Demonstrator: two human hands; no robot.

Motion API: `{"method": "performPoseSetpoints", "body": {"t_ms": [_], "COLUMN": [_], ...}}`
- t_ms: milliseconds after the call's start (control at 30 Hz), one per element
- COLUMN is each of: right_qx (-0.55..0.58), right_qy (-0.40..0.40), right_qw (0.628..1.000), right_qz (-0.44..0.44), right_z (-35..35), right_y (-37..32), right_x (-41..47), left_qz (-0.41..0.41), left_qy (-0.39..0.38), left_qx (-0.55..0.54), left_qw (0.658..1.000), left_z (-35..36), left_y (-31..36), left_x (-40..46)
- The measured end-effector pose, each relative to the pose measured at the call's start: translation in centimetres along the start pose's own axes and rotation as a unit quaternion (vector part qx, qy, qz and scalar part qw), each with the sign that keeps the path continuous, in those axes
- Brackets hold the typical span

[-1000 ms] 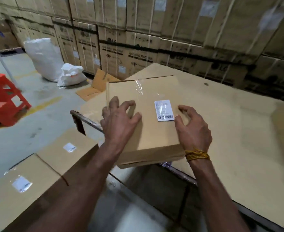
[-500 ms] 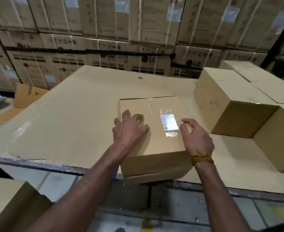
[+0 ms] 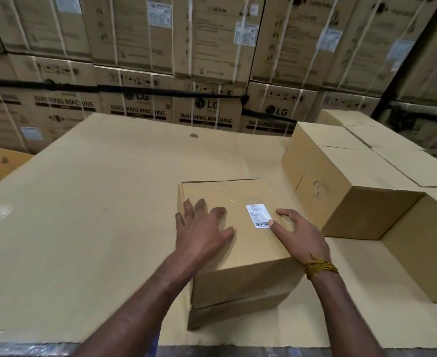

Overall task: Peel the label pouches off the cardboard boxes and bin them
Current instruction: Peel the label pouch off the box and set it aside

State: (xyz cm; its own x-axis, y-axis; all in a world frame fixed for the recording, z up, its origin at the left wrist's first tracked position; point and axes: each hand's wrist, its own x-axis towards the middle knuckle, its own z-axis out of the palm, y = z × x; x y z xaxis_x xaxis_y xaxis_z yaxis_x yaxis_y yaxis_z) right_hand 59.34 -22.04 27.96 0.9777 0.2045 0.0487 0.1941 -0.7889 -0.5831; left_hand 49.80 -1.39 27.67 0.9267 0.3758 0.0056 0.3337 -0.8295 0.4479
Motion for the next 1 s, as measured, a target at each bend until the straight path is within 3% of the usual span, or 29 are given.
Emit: {"method": "performPoseSetpoints", "body": {"t_ms": [367, 1000], "right_qx": [0.006, -0.087], "right_qy": [-0.055, -0.077], "right_qw": [0.984, 0.969], "right_qz": [-0.17, -0.216], "right_z": [1.3, 2.6], "right_y": [-1.1, -2.1], "right_x": [7.2, 9.6], "left_qz": [0.088, 0.1], "left_qy": [-0.001, 0.056], "left_qx": [-0.076, -0.099], "left_qw": [0.993, 0.988], "left_z": [-0.2, 0.3], "left_y": [-0.1, -0.2], "left_x": [8.7, 9.0]}}
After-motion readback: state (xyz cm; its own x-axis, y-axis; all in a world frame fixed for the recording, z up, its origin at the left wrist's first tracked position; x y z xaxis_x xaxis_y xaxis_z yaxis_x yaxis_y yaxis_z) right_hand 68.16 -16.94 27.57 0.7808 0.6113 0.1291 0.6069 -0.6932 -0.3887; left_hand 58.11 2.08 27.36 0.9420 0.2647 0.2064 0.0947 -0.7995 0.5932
